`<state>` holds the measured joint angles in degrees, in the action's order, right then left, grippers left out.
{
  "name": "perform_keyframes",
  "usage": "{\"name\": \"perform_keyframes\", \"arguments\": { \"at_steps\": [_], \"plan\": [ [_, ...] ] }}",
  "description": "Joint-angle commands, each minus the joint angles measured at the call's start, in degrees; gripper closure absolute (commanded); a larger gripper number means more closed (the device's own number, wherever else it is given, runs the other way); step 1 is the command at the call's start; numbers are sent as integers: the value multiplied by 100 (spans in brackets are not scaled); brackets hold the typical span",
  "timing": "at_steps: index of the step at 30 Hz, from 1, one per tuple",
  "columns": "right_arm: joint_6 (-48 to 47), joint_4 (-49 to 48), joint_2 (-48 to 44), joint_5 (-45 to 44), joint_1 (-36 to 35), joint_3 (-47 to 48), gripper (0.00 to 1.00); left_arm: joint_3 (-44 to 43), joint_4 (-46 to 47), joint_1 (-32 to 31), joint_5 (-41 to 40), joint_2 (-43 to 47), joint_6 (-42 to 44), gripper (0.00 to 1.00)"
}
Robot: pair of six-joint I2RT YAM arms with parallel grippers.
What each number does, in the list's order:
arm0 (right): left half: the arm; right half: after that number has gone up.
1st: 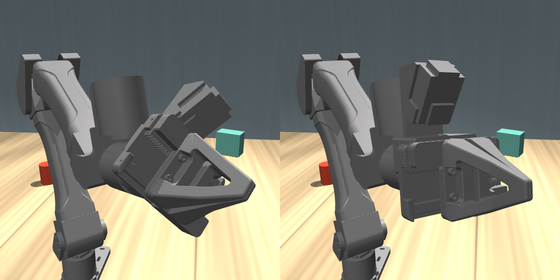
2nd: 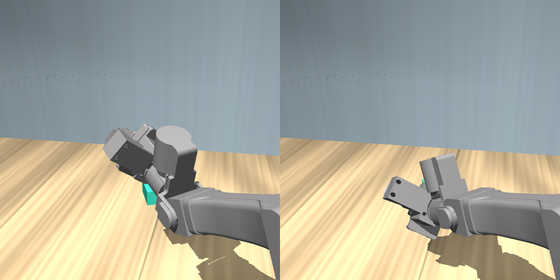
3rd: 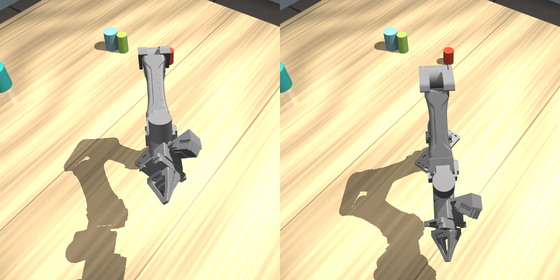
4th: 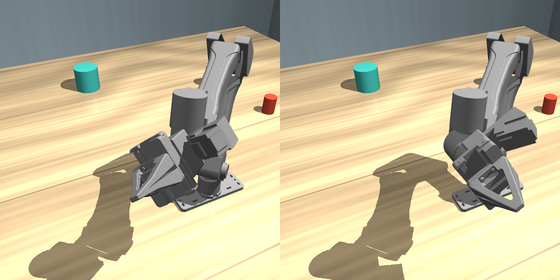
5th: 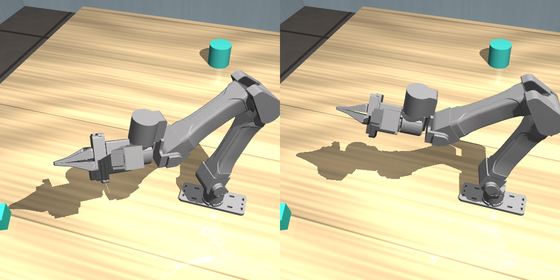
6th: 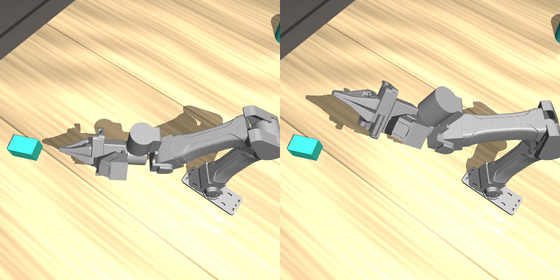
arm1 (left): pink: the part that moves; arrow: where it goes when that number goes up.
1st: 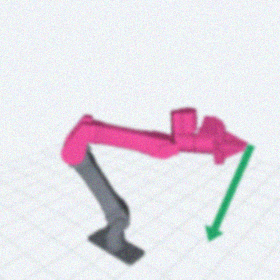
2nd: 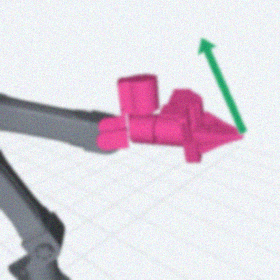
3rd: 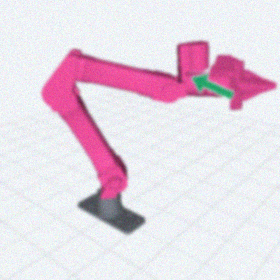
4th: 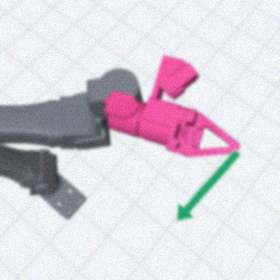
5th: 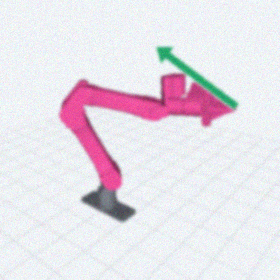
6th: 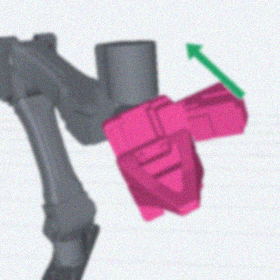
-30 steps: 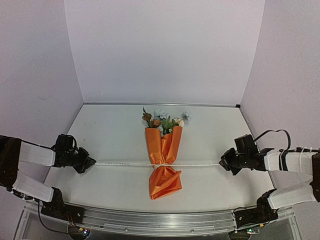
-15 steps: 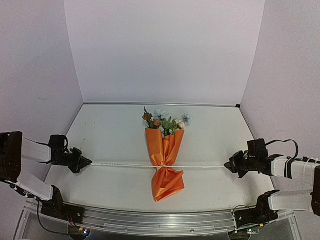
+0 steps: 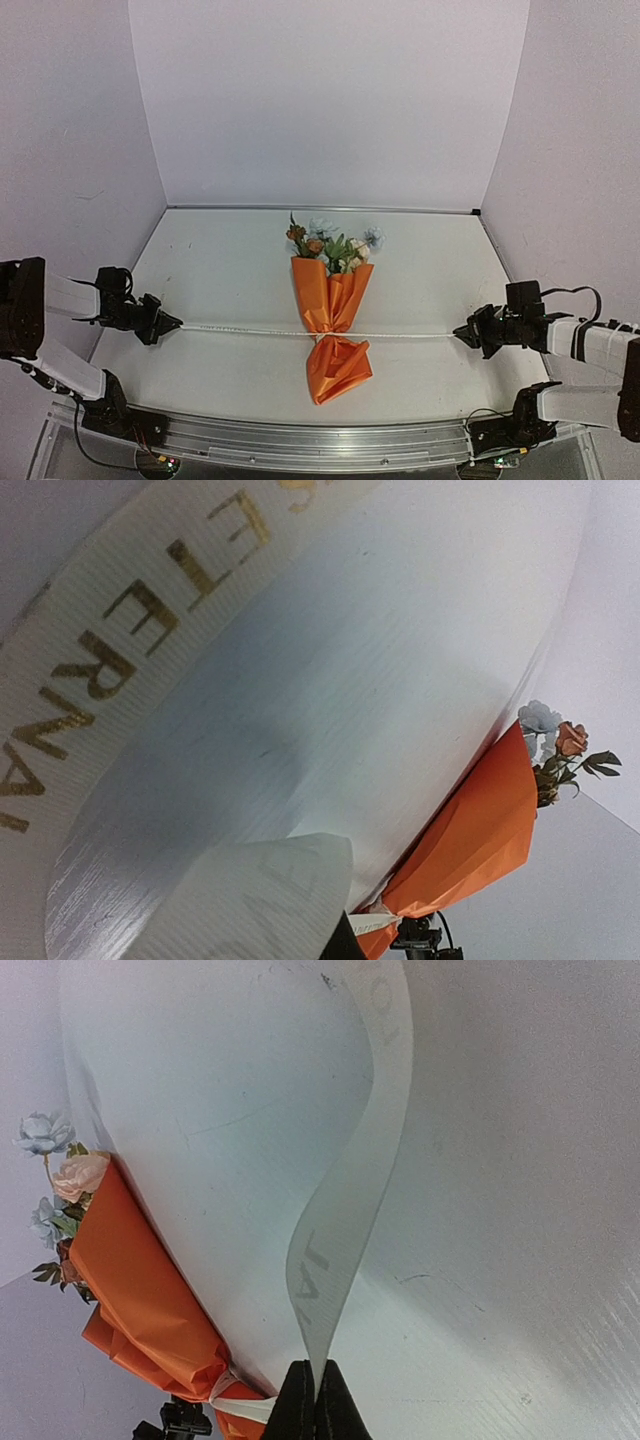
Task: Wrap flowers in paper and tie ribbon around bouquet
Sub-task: Tie the ribbon around the folded bouquet, then cross the half-tied ribbon over the folded bouquet.
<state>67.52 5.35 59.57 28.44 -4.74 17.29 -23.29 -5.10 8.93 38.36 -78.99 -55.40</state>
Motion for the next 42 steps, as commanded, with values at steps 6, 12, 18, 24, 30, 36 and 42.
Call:
{"name": "perform_keyframes", "arguments": {
  "at_steps": [6, 12, 18, 24, 30, 36, 42],
  "plan": [
    [-338, 406, 108, -1710, 981, -48, 100, -284, 484, 874, -1696, -259, 195, 100],
    [-419, 444, 200, -1779, 990, 11, 100, -326, 448, 931, -1766, -292, 181, 100],
    [-603, 520, 421, -1570, 1260, 70, 100, -319, 429, 1244, -1658, -304, 192, 100],
    [-648, 593, 358, -1554, 1373, 212, 100, -343, 379, 1279, -1718, -270, 191, 100],
    [-800, 680, 300, -1474, 1397, 269, 100, -426, 404, 1301, -1573, -233, 299, 100],
    [-952, 828, 280, -1524, 934, 417, 100, -633, 282, 538, -1442, -141, 388, 100],
    [-1138, 1098, 326, -1830, 235, 671, 83, -692, 98, -117, -1472, 92, 451, 100]
  ]
}}
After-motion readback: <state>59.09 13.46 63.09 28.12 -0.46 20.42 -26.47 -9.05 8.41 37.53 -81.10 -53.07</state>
